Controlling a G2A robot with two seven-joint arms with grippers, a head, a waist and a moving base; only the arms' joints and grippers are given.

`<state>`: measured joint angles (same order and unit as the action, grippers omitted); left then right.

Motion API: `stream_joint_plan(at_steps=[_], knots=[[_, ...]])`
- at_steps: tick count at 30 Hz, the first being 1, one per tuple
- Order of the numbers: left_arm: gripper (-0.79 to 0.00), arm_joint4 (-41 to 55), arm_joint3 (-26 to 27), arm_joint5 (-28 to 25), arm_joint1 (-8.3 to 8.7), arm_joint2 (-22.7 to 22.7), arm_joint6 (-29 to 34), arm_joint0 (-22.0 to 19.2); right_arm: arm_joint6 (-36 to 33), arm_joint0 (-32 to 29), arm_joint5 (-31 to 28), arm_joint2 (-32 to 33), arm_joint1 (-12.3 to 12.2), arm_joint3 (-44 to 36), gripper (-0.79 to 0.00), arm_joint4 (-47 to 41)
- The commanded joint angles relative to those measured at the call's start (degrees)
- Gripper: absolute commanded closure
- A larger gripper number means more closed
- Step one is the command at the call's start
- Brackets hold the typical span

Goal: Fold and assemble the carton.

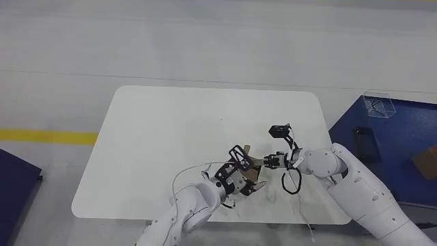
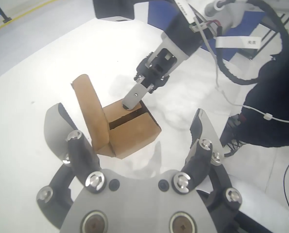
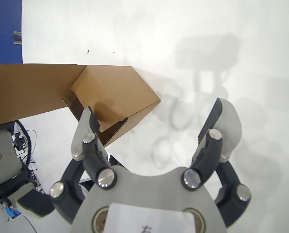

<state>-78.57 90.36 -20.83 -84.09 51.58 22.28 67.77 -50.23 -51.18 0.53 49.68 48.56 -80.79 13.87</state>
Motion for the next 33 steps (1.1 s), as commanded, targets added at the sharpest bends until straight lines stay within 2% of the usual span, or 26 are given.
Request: stream_joint_plan(at_steps=[1,10,27,33], knots=[[-0.785,-0.3,0.3,-1.4,0.18,-0.2,0.1,0.4,0.0,-0.2,0.0,0.1,0.1,0.0,-0.785,0.2],[-0.785,-1.1,0.5,-4.6,0.53,-1.6,0.6,0.6,-0.5,-0.7,-0.6,0.7,0.5,0.0,-0.785,1.0],[-0.785,-6.4,-2.8,-2.0,0.23,-5.4,0.5,-0.9,-1.2,-2.0,-1.8,2.0,1.2,-0.5,-0.785,0.6],[-0.785,-6.1,-2.8,-1.5,0.48,-4.4,0.1,-0.7,-1.0,-3.4,-1.3,6.1,0.4,-1.5,-0.785,-0.8]])
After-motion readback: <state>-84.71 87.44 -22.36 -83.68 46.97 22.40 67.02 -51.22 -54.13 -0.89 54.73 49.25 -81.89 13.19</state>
